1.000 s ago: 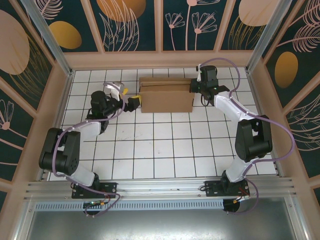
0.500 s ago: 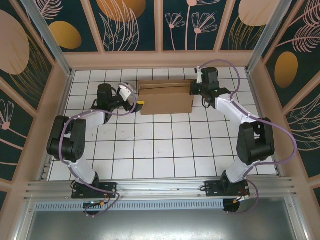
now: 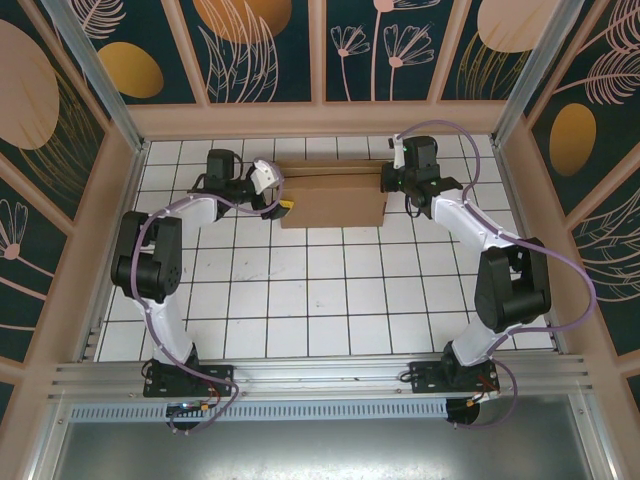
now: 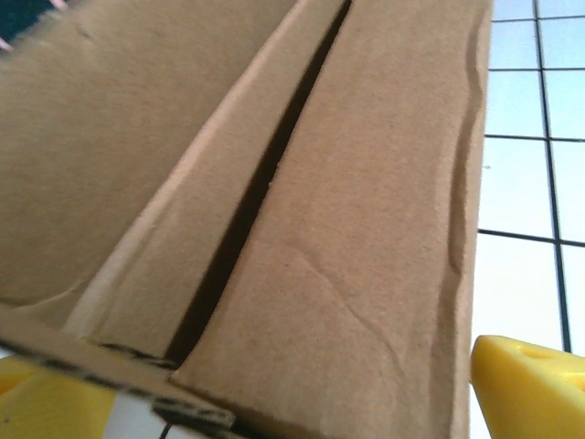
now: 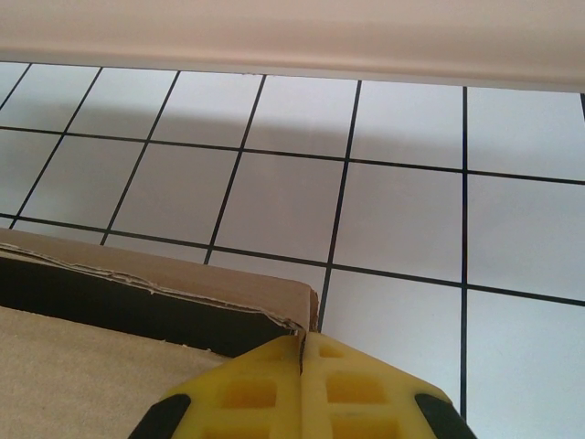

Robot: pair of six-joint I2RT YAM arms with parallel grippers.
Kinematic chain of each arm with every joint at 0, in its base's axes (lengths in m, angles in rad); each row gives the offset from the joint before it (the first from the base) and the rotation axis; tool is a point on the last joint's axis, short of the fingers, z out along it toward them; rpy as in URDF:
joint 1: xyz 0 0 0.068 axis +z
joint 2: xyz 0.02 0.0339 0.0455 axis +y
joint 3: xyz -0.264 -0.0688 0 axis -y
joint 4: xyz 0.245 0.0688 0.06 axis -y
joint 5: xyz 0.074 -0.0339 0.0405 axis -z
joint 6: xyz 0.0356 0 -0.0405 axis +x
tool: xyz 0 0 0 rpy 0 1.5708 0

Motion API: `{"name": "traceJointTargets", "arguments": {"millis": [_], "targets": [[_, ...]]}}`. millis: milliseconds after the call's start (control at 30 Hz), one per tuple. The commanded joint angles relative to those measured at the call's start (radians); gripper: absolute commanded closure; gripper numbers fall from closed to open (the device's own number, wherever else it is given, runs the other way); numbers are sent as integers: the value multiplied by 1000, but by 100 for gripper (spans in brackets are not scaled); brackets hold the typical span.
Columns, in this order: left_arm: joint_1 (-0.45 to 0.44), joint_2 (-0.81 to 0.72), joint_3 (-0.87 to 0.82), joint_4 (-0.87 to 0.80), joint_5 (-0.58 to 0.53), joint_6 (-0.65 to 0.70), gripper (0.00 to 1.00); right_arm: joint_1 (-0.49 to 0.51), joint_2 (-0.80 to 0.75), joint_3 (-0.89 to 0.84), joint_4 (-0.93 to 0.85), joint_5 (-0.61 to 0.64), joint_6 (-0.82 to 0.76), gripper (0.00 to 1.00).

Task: Fold the paper box

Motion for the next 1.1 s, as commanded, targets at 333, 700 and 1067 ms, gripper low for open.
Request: {"name": "traceJointTargets", "arguments": {"millis": [333,700,1067], "targets": [[5,30,67,-181,104,149,21,13,14,-36,-132,-35,-26,100],[6,20,45,-156,108,135,45,21,21,-29,-131,-32,-25,100],[5,12,17,-71,94,67,51,28,-10,-148,2,-22,-18,100]]}}
